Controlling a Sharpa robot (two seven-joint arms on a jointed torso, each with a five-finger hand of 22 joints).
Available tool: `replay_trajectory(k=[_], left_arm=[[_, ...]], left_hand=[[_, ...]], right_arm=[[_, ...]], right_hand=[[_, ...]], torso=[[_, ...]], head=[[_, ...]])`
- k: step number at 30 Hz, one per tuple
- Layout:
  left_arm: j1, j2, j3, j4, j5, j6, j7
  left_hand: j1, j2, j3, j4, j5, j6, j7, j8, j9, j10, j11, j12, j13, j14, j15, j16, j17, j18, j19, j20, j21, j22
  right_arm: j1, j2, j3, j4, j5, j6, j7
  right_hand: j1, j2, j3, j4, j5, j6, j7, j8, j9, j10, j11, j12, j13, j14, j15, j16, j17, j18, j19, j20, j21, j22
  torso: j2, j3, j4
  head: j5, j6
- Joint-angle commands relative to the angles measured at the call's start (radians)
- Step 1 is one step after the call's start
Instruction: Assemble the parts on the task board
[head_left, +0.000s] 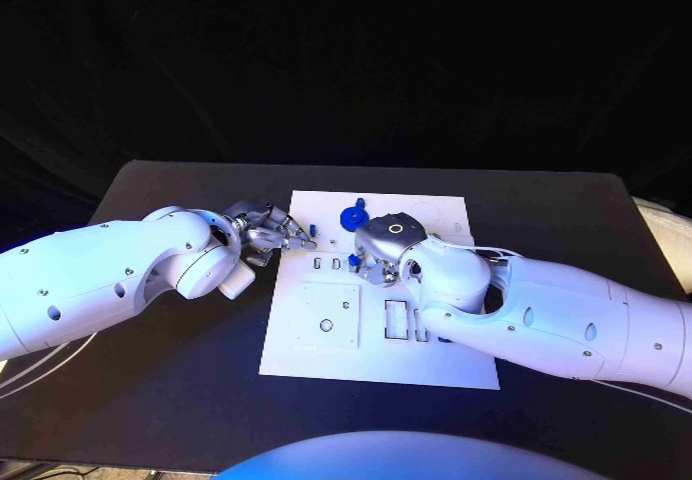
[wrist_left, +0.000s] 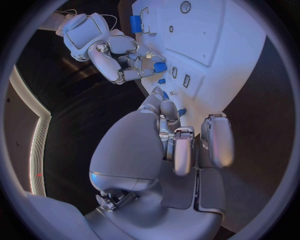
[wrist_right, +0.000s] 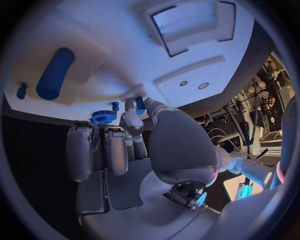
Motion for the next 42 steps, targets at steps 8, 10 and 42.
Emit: replay_trajectory(k=[8, 10, 42], left_arm=[[0.000, 0.001, 0.001, 0.002, 0.001, 0.008, 0.002], [0.000, 0.001, 0.001, 0.002, 0.001, 0.008, 0.002], [0.000, 0.005, 0.001, -0.001, 0.001, 0.011, 0.001]], left_hand=[[0.009, 0.003, 0.003, -0.004, 0.002, 0.007, 0.003, -0.002, -0.001, -0.005, -0.003, -0.002, 0.000, 0.105, -0.006, 0.003, 0.263, -0.007, 0.010, -0.006, -0.004, 0.019], [0.009, 0.003, 0.003, -0.004, 0.002, 0.007, 0.003, -0.002, -0.001, -0.005, -0.003, -0.002, 0.000, 0.105, -0.006, 0.003, 0.263, -0.007, 0.010, -0.006, -0.004, 0.019], [0.010, 0.004, 0.004, -0.005, 0.002, 0.007, 0.003, -0.002, -0.003, -0.005, -0.003, -0.002, 0.001, 0.105, -0.006, 0.003, 0.263, -0.007, 0.010, -0.006, -0.004, 0.018]], right_arm=[[-0.001, -0.005, 0.000, 0.013, 0.001, 0.009, -0.009], [-0.002, -0.007, 0.000, 0.018, 0.004, 0.012, -0.009], [-0.003, -0.016, 0.001, 0.027, 0.011, 0.019, -0.015]], right_hand=[[0.001, -0.018, 0.000, -0.001, -0.012, 0.009, -0.002, 0.005, 0.002, 0.012, 0.003, 0.012, 0.007, 0.089, -0.003, -0.002, 0.200, -0.004, 0.005, 0.000, -0.004, 0.002], [-0.001, -0.023, -0.001, 0.000, -0.012, 0.010, -0.002, 0.006, 0.002, 0.013, 0.003, 0.013, 0.008, 0.089, -0.003, -0.002, 0.200, -0.004, 0.005, 0.000, -0.004, 0.003], [-0.009, -0.031, -0.005, 0.005, -0.014, 0.013, -0.003, 0.007, 0.003, 0.014, 0.002, 0.014, 0.009, 0.089, -0.003, -0.004, 0.198, -0.003, 0.005, 0.000, -0.004, 0.002]], torso=[[0.000, -0.0005, -0.0001], [0.000, -0.0005, -0.0001], [0.000, -0.0002, -0.0003]], head=[[0.001, 0.000], [0.001, 0.000], [0.000, 0.002]])
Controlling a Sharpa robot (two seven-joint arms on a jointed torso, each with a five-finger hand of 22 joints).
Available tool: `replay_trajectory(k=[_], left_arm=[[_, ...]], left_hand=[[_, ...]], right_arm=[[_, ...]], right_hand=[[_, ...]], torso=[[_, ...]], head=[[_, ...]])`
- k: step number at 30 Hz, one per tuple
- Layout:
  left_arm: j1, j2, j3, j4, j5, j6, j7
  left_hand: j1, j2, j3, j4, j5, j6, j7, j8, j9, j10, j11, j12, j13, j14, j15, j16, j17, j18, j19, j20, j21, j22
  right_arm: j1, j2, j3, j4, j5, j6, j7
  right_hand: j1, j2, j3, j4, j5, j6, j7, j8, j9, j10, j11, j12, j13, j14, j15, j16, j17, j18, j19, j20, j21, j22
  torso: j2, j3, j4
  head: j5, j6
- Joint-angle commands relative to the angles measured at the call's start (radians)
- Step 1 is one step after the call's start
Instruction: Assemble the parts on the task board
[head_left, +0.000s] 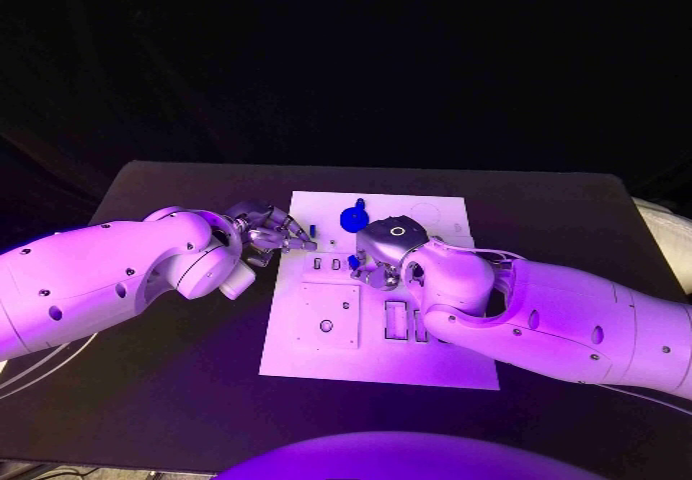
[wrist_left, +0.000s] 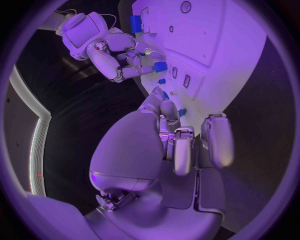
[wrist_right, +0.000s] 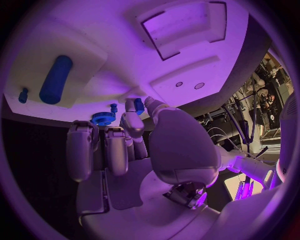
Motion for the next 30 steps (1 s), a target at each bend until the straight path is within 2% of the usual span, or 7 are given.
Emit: replay_trajectory(k=[1, 9, 13, 19, 23, 26, 30], left_arm=[[0.000, 0.003, 0.001, 0.001, 0.001, 0.010, 0.003], [0.000, 0.006, 0.001, -0.001, 0.004, 0.011, 0.004], [0.000, 0.012, 0.001, -0.003, 0.012, 0.010, 0.006], [0.000, 0.018, 0.001, -0.008, 0.033, 0.005, 0.012], [0.000, 0.022, 0.000, -0.010, 0.048, 0.014, 0.012], [0.000, 0.022, 0.000, -0.007, 0.054, 0.035, 0.003], [0.001, 0.021, 0.001, -0.001, 0.042, 0.082, -0.028]], left_hand=[[0.010, 0.004, 0.004, -0.005, 0.002, 0.007, 0.003, -0.002, -0.001, -0.005, -0.002, -0.002, 0.000, 0.105, -0.006, 0.003, 0.263, -0.006, 0.010, -0.006, -0.004, 0.019], [0.007, 0.005, 0.003, -0.003, 0.001, 0.007, 0.003, -0.003, -0.002, -0.005, -0.002, -0.003, -0.001, 0.105, -0.006, 0.003, 0.263, -0.006, 0.010, -0.006, -0.004, 0.019], [-0.005, 0.007, 0.000, 0.005, 0.001, 0.006, 0.005, -0.005, -0.005, -0.008, 0.000, -0.009, -0.009, 0.105, -0.005, 0.003, 0.263, -0.006, 0.009, -0.005, -0.006, 0.018], [-0.059, 0.011, -0.020, 0.043, -0.001, -0.004, 0.012, -0.012, -0.012, -0.021, 0.005, -0.035, -0.042, 0.105, 0.000, 0.003, 0.263, -0.005, 0.008, -0.002, -0.011, 0.014], [-0.135, 0.017, -0.054, 0.100, -0.001, -0.017, 0.022, -0.025, -0.021, -0.022, 0.015, -0.039, -0.051, 0.105, 0.008, 0.003, 0.263, -0.006, 0.008, 0.004, -0.012, 0.014], [-0.176, 0.022, -0.080, 0.137, 0.000, -0.015, 0.023, -0.028, -0.025, -0.017, 0.016, -0.031, -0.046, 0.105, 0.010, 0.003, 0.263, -0.006, 0.010, 0.007, -0.010, 0.017], [-0.194, 0.030, -0.102, 0.162, 0.001, -0.008, 0.020, -0.027, -0.027, -0.008, 0.014, -0.017, -0.031, 0.105, 0.009, 0.003, 0.263, -0.006, 0.012, 0.007, -0.007, 0.021]], right_arm=[[-0.001, -0.002, 0.001, 0.003, -0.007, 0.010, -0.010], [-0.001, -0.009, 0.002, 0.015, -0.007, 0.010, -0.013], [-0.001, -0.018, 0.003, 0.023, -0.010, -0.001, -0.013], [0.000, -0.046, 0.010, 0.060, -0.005, -0.032, -0.012], [0.003, -0.079, 0.022, 0.094, -0.005, -0.083, -0.007], [0.009, -0.110, 0.030, 0.121, 0.001, -0.134, 0.006], [0.020, -0.157, 0.040, 0.152, 0.049, -0.214, 0.042]], right_hand=[[-0.004, -0.010, -0.002, 0.002, -0.004, 0.010, 0.000, 0.001, 0.002, 0.005, 0.000, 0.004, 0.000, 0.089, -0.003, -0.004, 0.198, -0.003, 0.005, 0.000, -0.004, 0.000], [-0.004, -0.010, -0.002, 0.002, -0.004, 0.010, 0.000, 0.001, 0.002, 0.005, 0.000, 0.004, 0.000, 0.089, -0.003, -0.004, 0.198, -0.004, 0.005, 0.000, -0.004, 0.001], [-0.004, -0.015, -0.003, 0.002, -0.005, 0.009, 0.000, 0.001, 0.001, 0.003, 0.000, -0.001, -0.003, 0.088, -0.003, -0.007, 0.196, -0.003, 0.003, 0.000, -0.006, -0.003], [-0.004, -0.026, -0.006, 0.001, -0.009, 0.005, 0.001, -0.001, 0.001, -0.004, 0.001, -0.014, -0.011, 0.087, -0.003, -0.010, 0.193, -0.002, 0.001, 0.000, -0.009, -0.008], [0.003, -0.039, -0.007, -0.001, -0.010, -0.012, 0.006, -0.010, -0.003, -0.020, 0.005, -0.043, -0.029, 0.083, 0.000, -0.024, 0.178, 0.003, -0.010, 0.002, -0.024, -0.032], [0.018, -0.048, -0.006, -0.009, -0.002, -0.028, 0.012, -0.019, -0.007, -0.028, 0.010, -0.054, -0.036, 0.082, 0.003, -0.030, 0.174, 0.005, -0.016, 0.005, -0.031, -0.042], [0.041, -0.055, -0.004, -0.020, 0.021, -0.046, 0.019, -0.031, -0.010, -0.032, 0.015, -0.060, -0.040, 0.081, 0.008, -0.035, 0.169, 0.006, -0.018, 0.009, -0.035, -0.047]], torso=[[0.000, -0.0003, 0.0008], [-0.001, -0.0002, -0.0001], [-0.002, 0.0012, -0.0006], [-0.003, 0.0006, -0.0038], [-0.007, 0.0011, -0.0082], [-0.011, 0.0038, -0.0127], [-0.018, 0.0083, -0.0170]], head=[[-0.001, 0.000], [-0.001, 0.002], [-0.002, 0.004], [-0.005, 0.008], [-0.006, 0.012], [-0.004, 0.012], [0.002, 0.012]])
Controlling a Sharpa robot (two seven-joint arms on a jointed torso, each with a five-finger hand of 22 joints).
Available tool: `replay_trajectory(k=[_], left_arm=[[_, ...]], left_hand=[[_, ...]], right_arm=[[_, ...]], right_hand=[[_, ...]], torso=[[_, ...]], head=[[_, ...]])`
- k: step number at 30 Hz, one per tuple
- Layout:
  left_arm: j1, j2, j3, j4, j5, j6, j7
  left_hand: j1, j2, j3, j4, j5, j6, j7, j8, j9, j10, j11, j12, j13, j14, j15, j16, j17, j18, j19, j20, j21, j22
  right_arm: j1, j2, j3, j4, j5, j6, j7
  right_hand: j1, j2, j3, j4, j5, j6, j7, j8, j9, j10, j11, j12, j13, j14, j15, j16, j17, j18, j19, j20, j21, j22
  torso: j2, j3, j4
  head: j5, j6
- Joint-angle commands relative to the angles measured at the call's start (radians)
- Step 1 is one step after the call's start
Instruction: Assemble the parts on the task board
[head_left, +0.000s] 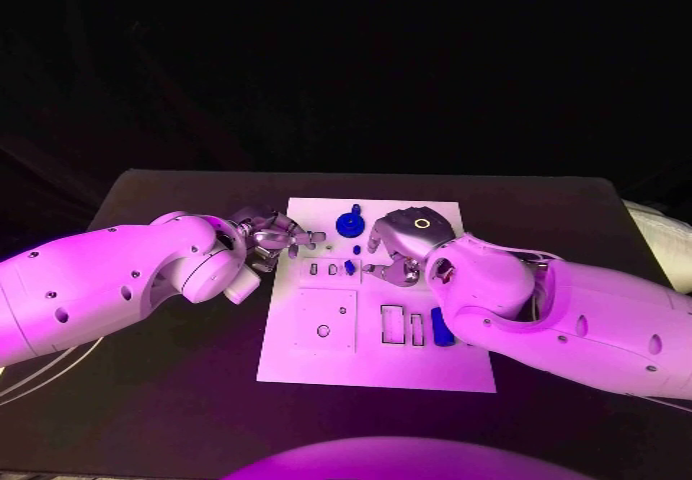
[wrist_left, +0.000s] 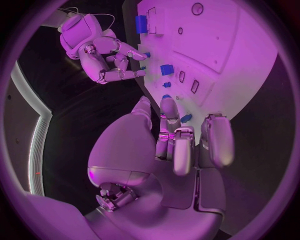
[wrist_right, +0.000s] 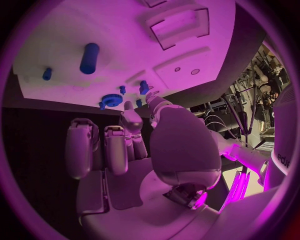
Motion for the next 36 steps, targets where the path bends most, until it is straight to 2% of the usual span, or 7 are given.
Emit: replay_trajectory(k=[1, 4, 8, 13, 19, 22, 36], left_arm=[[0.002, 0.001, 0.001, 0.006, 0.004, 0.082, -0.036], [0.006, 0.005, 0.001, 0.008, -0.021, 0.150, -0.094], [0.018, 0.026, 0.001, -0.005, -0.079, 0.254, -0.193], [0.038, 0.061, 0.001, -0.036, -0.118, 0.318, -0.275], [0.068, 0.113, 0.001, -0.090, -0.131, 0.371, -0.334], [0.078, 0.147, 0.001, -0.122, -0.133, 0.393, -0.348], [0.092, 0.279, -0.002, -0.258, -0.160, 0.507, -0.412]], left_hand=[[-0.012, -0.002, -0.005, 0.013, 0.000, 0.008, -0.002, -0.003, -0.002, 0.011, -0.001, 0.008, 0.007, 0.105, 0.008, 0.003, 0.263, -0.006, 0.012, 0.007, 0.004, 0.022], [-0.024, 0.002, -0.021, 0.031, -0.003, 0.012, -0.004, -0.002, -0.003, 0.019, -0.002, 0.019, 0.019, 0.105, 0.007, 0.003, 0.263, -0.007, 0.014, 0.006, 0.008, 0.027], [-0.064, 0.006, -0.060, 0.042, -0.065, 0.018, -0.007, 0.000, -0.005, 0.029, -0.005, 0.035, 0.038, 0.105, 0.005, 0.003, 0.263, -0.007, 0.014, 0.004, 0.008, 0.028], [-0.097, 0.007, -0.092, 0.044, -0.068, 0.026, -0.012, 0.004, -0.003, 0.038, -0.009, 0.049, 0.055, 0.105, 0.001, 0.003, 0.263, -0.006, 0.011, 0.000, 0.000, 0.022], [-0.139, 0.003, -0.123, 0.045, -0.069, 0.024, -0.013, 0.002, -0.004, 0.029, -0.010, 0.036, 0.043, 0.105, -0.001, 0.003, 0.263, -0.005, 0.008, -0.003, -0.008, 0.016], [-0.143, 0.009, -0.126, 0.044, -0.069, 0.027, -0.014, 0.004, -0.003, 0.036, -0.012, 0.045, 0.054, 0.105, -0.002, 0.003, 0.263, -0.007, 0.011, -0.004, 0.000, 0.024], [-0.127, 0.035, -0.134, 0.041, -0.069, 0.043, -0.022, 0.013, 0.001, 0.068, -0.018, 0.084, 0.106, 0.105, -0.008, 0.003, 0.263, -0.015, 0.025, -0.008, 0.033, 0.057]], right_arm=[[0.006, -0.023, 0.005, 0.018, 0.052, -0.128, 0.049], [0.020, -0.060, 0.012, 0.034, 0.154, -0.187, 0.088], [0.058, -0.120, 0.018, 0.048, 0.421, -0.270, 0.166], [0.100, -0.176, 0.021, 0.052, 0.586, -0.321, 0.194], [0.127, -0.217, 0.022, 0.044, 0.671, -0.344, 0.207], [0.132, -0.226, 0.022, 0.041, 0.696, -0.349, 0.213], [0.140, -0.231, 0.022, 0.032, 0.741, -0.341, 0.221]], right_hand=[[0.016, 0.001, 0.000, -0.009, 0.008, -0.011, 0.001, -0.007, -0.001, -0.007, 0.002, -0.006, -0.002, 0.081, 0.008, -0.004, 0.168, 0.006, -0.004, 0.002, -0.007, -0.003], [0.026, 0.002, 0.002, -0.012, 0.016, -0.016, 0.003, -0.011, -0.002, -0.008, 0.003, -0.009, -0.003, 0.080, 0.010, -0.007, 0.166, 0.006, -0.005, 0.004, -0.009, -0.005], [0.039, 0.011, 0.008, -0.011, 0.043, -0.022, 0.007, -0.016, -0.002, -0.011, 0.007, -0.013, -0.007, 0.078, 0.013, -0.015, 0.159, 0.009, -0.010, 0.007, -0.016, -0.017], [0.047, 0.018, 0.008, -0.012, 0.111, -0.026, 0.010, -0.019, -0.001, -0.016, 0.009, -0.018, -0.010, 0.075, 0.015, -0.030, 0.145, 0.013, -0.019, 0.009, -0.030, -0.038], [0.045, 0.018, 0.006, -0.011, 0.115, -0.026, 0.011, -0.019, -0.001, -0.015, 0.009, -0.017, -0.010, 0.075, 0.015, -0.030, 0.144, 0.013, -0.019, 0.009, -0.031, -0.039], [0.045, 0.018, 0.006, -0.011, 0.115, -0.026, 0.010, -0.019, -0.001, -0.015, 0.009, -0.017, -0.010, 0.075, 0.015, -0.030, 0.144, 0.013, -0.019, 0.009, -0.031, -0.039], [0.042, 0.016, 0.002, -0.009, 0.120, -0.025, 0.011, -0.019, 0.000, -0.016, 0.010, -0.020, -0.011, 0.074, 0.015, -0.033, 0.142, 0.014, -0.020, 0.009, -0.033, -0.043]], torso=[[-0.009, 0.0056, -0.0065], [-0.015, 0.0074, -0.0091], [-0.024, 0.0102, -0.0121], [-0.030, 0.0120, -0.0182], [-0.033, 0.0153, -0.0245], [-0.031, 0.0157, -0.0238], [-0.030, 0.0125, -0.0216]], head=[[0.005, -0.001], [0.008, -0.001], [0.013, -0.004], [0.015, -0.006], [0.020, -0.008], [0.020, -0.008], [0.017, -0.012]])
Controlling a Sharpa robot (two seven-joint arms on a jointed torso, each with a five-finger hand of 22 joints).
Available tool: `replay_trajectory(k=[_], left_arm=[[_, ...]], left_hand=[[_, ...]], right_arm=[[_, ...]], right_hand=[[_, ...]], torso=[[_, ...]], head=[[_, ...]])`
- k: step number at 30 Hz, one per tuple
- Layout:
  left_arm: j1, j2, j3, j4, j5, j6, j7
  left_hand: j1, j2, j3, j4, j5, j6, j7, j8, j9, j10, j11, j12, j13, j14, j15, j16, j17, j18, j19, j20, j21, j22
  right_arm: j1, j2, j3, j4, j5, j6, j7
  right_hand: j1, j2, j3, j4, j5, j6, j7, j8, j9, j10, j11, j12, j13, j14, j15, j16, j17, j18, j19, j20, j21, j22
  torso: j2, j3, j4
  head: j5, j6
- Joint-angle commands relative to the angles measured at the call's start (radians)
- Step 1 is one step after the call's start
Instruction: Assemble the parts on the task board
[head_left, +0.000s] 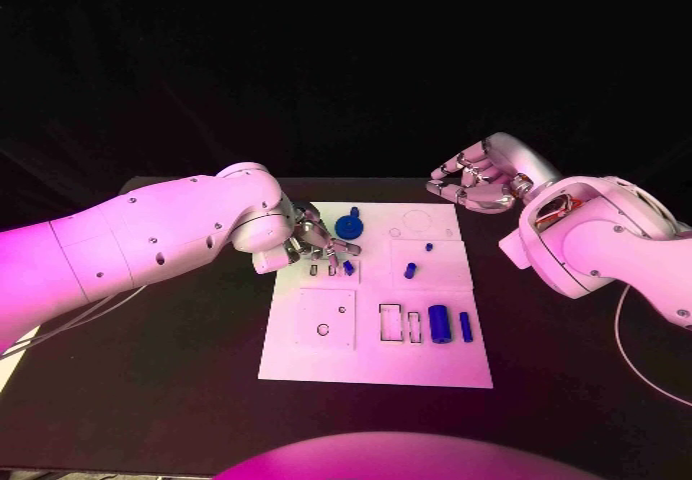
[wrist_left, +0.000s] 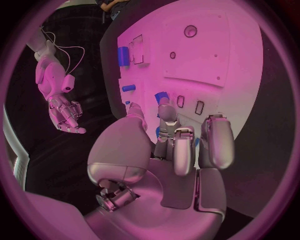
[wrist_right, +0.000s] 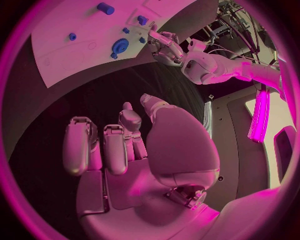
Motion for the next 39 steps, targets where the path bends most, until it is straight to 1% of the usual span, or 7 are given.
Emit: replay_trajectory(k=[1, 7, 16, 23, 26, 35, 39], left_arm=[[0.002, 0.024, -0.002, -0.028, -0.028, 0.086, -0.064], [0.002, 0.051, -0.006, -0.056, -0.034, 0.095, -0.072], [0.002, 0.071, -0.006, -0.080, -0.037, 0.100, -0.077], [0.002, 0.087, -0.006, -0.096, -0.046, 0.113, -0.079], [0.001, 0.093, -0.006, -0.102, -0.049, 0.119, -0.080], [0.001, 0.106, -0.008, -0.118, -0.056, 0.131, -0.082], [0.001, 0.110, -0.009, -0.122, -0.058, 0.136, -0.083]], left_hand=[[0.001, 0.012, -0.008, 0.001, -0.005, 0.008, -0.002, 0.004, 0.001, 0.009, -0.001, 0.007, 0.003, 0.105, -0.008, 0.003, 0.263, -0.015, 0.025, -0.009, 0.006, 0.057], [0.000, 0.021, -0.012, 0.001, -0.005, 0.010, -0.003, 0.006, 0.002, 0.014, -0.002, 0.014, 0.012, 0.105, -0.009, 0.003, 0.263, -0.017, 0.029, -0.010, 0.014, 0.065], [0.009, 0.037, -0.015, -0.002, -0.004, 0.013, -0.006, 0.010, 0.004, 0.023, -0.005, 0.027, 0.030, 0.105, -0.011, 0.003, 0.263, -0.021, 0.035, -0.012, 0.029, 0.080], [0.026, 0.052, -0.014, -0.005, -0.003, 0.015, -0.007, 0.014, 0.007, 0.028, -0.006, 0.033, 0.038, 0.105, -0.011, 0.003, 0.263, -0.024, 0.041, -0.013, 0.042, 0.093], [0.035, 0.057, -0.013, -0.007, -0.002, 0.015, -0.007, 0.015, 0.007, 0.029, -0.006, 0.035, 0.041, 0.105, -0.011, 0.003, 0.263, -0.024, 0.041, -0.013, 0.044, 0.095], [0.043, 0.062, -0.012, -0.009, -0.002, 0.015, -0.007, 0.016, 0.008, 0.030, -0.006, 0.038, 0.045, 0.105, -0.011, 0.003, 0.263, -0.025, 0.043, -0.013, 0.047, 0.098], [0.044, 0.062, -0.012, -0.009, -0.002, 0.015, -0.007, 0.016, 0.008, 0.030, -0.006, 0.038, 0.045, 0.105, -0.011, 0.003, 0.263, -0.025, 0.043, -0.013, 0.046, 0.098]], right_arm=[[0.001, -0.001, 0.000, -0.001, 0.029, -0.005, 0.017], [0.002, -0.001, 0.000, -0.002, 0.033, -0.001, 0.016], [0.002, 0.000, 0.000, -0.003, 0.034, 0.003, 0.014], [0.002, 0.002, 0.000, -0.005, 0.036, 0.007, 0.013], [0.002, 0.002, 0.000, -0.005, 0.038, 0.009, 0.012], [0.003, 0.003, 0.000, -0.007, 0.041, 0.014, 0.010], [0.003, 0.003, 0.000, -0.008, 0.042, 0.015, 0.010]], right_hand=[[0.006, -0.003, -0.003, 0.001, 0.007, -0.008, 0.001, -0.006, 0.000, -0.008, 0.001, -0.004, -0.001, 0.074, 0.008, -0.006, 0.142, 0.014, -0.006, 0.002, -0.003, -0.001], [0.004, -0.003, -0.004, 0.002, 0.008, -0.008, 0.001, -0.006, 0.000, -0.008, 0.001, -0.004, -0.002, 0.074, 0.008, -0.007, 0.142, 0.014, -0.006, 0.003, -0.004, -0.002], [0.004, -0.003, -0.004, 0.002, 0.008, -0.008, 0.001, -0.006, 0.000, -0.008, 0.001, -0.004, -0.002, 0.074, 0.008, -0.007, 0.142, 0.014, -0.006, 0.003, -0.004, -0.002], [0.004, -0.003, -0.004, 0.002, 0.008, -0.008, 0.001, -0.006, 0.000, -0.008, 0.001, -0.004, -0.002, 0.074, 0.008, -0.007, 0.142, 0.014, -0.006, 0.003, -0.004, -0.002], [0.003, -0.003, -0.006, 0.003, 0.010, -0.007, 0.001, -0.005, 0.000, -0.008, 0.001, -0.004, -0.002, 0.074, 0.008, -0.008, 0.140, 0.015, -0.007, 0.003, -0.005, -0.003], [0.003, -0.003, -0.006, 0.003, 0.010, -0.007, 0.001, -0.005, 0.000, -0.008, 0.001, -0.004, -0.002, 0.074, 0.008, -0.009, 0.140, 0.015, -0.007, 0.003, -0.005, -0.003], [0.003, -0.003, -0.006, 0.003, 0.010, -0.007, 0.001, -0.005, 0.000, -0.008, 0.001, -0.004, -0.002, 0.074, 0.008, -0.009, 0.140, 0.015, -0.007, 0.003, -0.005, -0.003]], torso=[[0.001, -0.0013, -0.0006], [0.001, -0.0013, -0.0017], [0.001, -0.0017, 0.0010], [0.001, -0.0011, -0.0007], [0.002, -0.0014, -0.0002], [0.001, -0.0008, 0.0002], [0.002, -0.0012, 0.0002]], head=[[-0.001, -0.002], [-0.003, -0.004], [-0.006, -0.007], [-0.005, -0.011], [-0.007, -0.012], [-0.008, -0.015], [-0.009, -0.016]])
